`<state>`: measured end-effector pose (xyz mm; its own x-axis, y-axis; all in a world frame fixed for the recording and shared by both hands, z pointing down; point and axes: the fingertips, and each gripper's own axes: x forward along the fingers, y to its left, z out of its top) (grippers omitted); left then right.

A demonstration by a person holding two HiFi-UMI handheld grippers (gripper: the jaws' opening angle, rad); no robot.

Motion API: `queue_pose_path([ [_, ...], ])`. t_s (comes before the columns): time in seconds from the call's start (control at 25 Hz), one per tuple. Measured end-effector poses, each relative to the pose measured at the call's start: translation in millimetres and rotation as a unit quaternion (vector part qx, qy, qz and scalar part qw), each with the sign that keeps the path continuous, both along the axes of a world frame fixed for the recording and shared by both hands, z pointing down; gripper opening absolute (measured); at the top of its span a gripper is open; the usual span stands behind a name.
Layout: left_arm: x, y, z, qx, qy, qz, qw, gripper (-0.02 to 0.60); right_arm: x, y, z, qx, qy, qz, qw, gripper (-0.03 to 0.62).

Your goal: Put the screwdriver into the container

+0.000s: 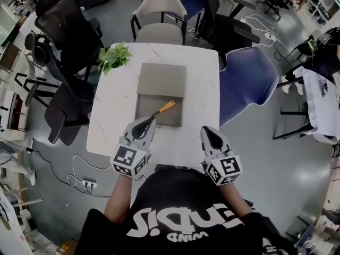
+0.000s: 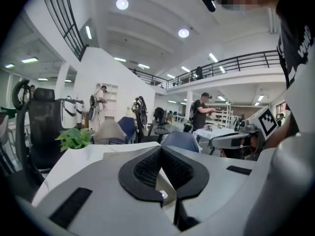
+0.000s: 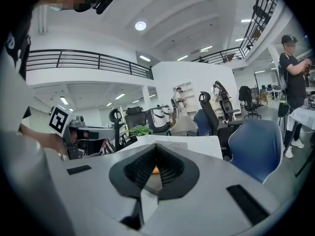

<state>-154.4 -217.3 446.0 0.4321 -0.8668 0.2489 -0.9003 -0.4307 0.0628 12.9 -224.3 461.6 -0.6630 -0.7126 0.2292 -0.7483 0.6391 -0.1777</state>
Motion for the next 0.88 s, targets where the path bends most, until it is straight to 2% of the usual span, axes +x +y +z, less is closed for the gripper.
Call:
queue_pose_path([
  [0.36,-29,40,-10,0.069,0.025,-0.071,0.9948,0.012,-10,4,-11,0.030,-0.014,-0.018,0.999,0.012],
  [0.88,-25,56,-7,0.073,0.041,-0.098,0.9916,0.012,-4,8,-14,0.041,-0.013,-0.010,0.999,0.012],
])
